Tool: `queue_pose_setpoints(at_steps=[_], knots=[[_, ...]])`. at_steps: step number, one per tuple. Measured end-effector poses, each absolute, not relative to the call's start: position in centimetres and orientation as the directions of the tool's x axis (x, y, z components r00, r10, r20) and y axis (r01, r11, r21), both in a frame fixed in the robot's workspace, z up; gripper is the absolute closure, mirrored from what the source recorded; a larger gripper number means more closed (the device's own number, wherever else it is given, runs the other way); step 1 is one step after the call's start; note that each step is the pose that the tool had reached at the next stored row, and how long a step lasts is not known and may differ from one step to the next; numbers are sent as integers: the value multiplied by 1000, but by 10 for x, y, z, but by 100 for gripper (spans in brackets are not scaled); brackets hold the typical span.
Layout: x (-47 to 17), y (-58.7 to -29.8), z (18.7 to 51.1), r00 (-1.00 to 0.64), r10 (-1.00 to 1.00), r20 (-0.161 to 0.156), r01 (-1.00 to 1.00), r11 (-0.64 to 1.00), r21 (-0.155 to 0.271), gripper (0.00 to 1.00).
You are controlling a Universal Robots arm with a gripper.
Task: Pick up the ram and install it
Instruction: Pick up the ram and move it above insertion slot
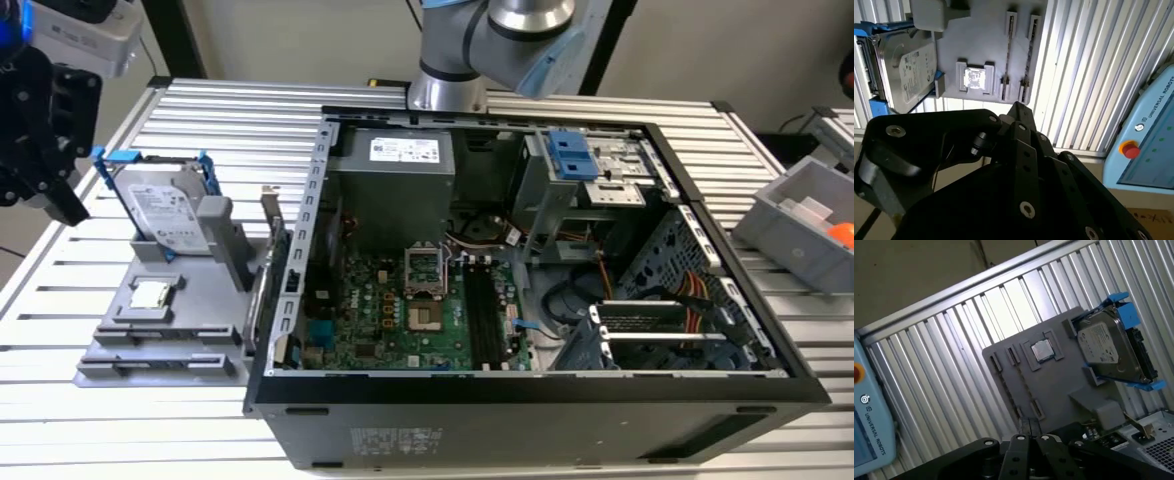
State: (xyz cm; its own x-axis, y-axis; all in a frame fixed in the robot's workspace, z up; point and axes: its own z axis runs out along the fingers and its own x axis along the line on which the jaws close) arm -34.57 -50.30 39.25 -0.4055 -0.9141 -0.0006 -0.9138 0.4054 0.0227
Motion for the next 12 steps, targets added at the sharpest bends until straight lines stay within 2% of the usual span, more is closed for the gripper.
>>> queue_pose_setpoints(at_steps=[12], knots=[[-346,-503,393,-270,-963,0,-963,270,22,100]])
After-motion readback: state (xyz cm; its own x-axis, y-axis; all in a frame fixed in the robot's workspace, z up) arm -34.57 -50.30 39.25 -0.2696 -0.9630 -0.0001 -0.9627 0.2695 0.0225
